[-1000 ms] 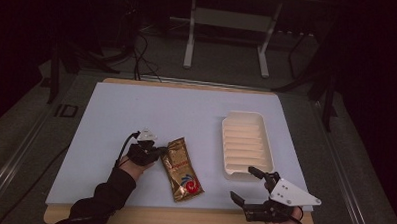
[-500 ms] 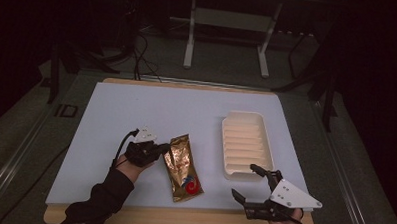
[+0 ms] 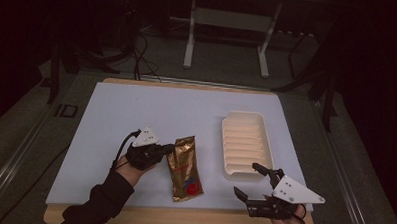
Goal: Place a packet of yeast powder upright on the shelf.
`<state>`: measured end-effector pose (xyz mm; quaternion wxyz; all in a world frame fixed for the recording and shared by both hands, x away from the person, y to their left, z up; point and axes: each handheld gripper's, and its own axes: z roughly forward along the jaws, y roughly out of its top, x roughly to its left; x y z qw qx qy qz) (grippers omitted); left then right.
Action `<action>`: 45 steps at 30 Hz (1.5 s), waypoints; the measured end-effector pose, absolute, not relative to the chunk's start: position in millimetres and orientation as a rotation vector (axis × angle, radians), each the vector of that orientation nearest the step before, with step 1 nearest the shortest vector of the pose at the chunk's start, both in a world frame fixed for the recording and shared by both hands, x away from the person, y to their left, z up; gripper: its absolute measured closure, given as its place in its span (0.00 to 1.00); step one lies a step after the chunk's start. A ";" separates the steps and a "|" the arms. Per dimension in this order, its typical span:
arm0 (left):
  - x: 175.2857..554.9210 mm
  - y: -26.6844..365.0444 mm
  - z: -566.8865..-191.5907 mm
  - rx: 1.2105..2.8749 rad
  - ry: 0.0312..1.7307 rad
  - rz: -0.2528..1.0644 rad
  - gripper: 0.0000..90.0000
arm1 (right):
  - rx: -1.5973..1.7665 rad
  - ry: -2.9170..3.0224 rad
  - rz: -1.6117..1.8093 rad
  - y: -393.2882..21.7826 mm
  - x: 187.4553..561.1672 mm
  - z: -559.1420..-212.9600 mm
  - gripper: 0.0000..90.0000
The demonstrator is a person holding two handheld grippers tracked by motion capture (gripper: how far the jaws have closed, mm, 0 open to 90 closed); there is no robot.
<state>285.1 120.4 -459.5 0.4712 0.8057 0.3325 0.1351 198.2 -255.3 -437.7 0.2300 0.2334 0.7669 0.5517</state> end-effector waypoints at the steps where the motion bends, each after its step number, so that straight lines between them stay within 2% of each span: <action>1: 285.1 120.4 -459.5 1.973 0.814 0.331 1.00 | 0.642 2.110 1.518 -255.3 198.2 -437.7 0.15; 12: 272.0 108.9 -441.3 1.971 0.697 0.298 1.00 | 0.634 2.106 1.532 -253.5 205.8 -428.2 0.20; 19: 265.7 102.9 -433.9 1.969 0.653 0.264 1.00 | 0.713 2.100 1.533 -256.8 211.5 -415.3 0.15; 28: 257.7 96.1 -423.4 1.959 0.601 0.246 1.00 | 0.653 2.125 1.600 -249.2 215.0 -404.4 0.11; 45: 244.2 90.0 -395.8 1.932 0.379 0.243 1.00 | 0.565 2.288 1.610 -220.9 236.6 -396.2 0.13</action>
